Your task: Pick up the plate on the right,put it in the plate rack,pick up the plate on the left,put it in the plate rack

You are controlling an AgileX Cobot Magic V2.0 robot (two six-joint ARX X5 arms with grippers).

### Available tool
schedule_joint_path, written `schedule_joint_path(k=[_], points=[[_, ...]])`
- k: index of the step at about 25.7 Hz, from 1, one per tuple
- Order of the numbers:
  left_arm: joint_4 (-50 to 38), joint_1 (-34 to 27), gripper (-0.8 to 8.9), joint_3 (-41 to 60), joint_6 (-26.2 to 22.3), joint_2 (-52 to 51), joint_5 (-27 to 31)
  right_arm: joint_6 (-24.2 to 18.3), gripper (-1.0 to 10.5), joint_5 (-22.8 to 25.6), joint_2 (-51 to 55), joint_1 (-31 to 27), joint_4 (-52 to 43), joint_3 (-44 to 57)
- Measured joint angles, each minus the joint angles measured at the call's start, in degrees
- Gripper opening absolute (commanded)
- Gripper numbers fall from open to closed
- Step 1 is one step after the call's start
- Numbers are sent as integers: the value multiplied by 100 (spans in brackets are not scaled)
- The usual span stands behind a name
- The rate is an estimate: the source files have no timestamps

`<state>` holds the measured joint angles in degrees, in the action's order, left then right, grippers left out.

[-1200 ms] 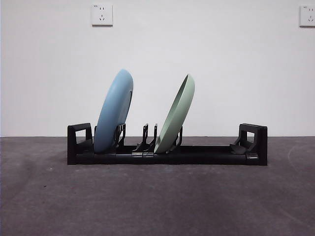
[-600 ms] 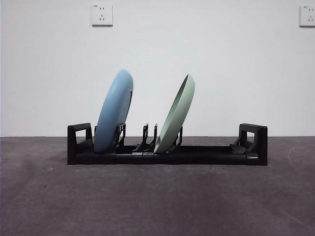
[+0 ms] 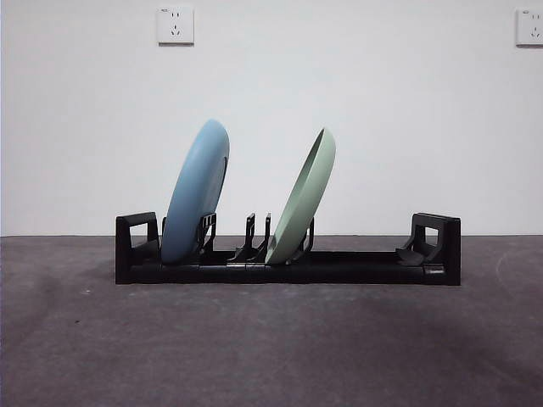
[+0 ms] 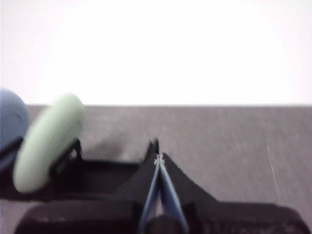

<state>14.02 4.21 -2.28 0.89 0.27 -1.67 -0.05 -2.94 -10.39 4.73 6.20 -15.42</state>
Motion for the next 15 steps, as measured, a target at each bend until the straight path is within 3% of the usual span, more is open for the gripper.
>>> schedule_joint_path(k=[15], points=[[0, 0, -1, 0, 0, 0, 2, 232, 1, -7, 1016, -61, 160, 1449]])
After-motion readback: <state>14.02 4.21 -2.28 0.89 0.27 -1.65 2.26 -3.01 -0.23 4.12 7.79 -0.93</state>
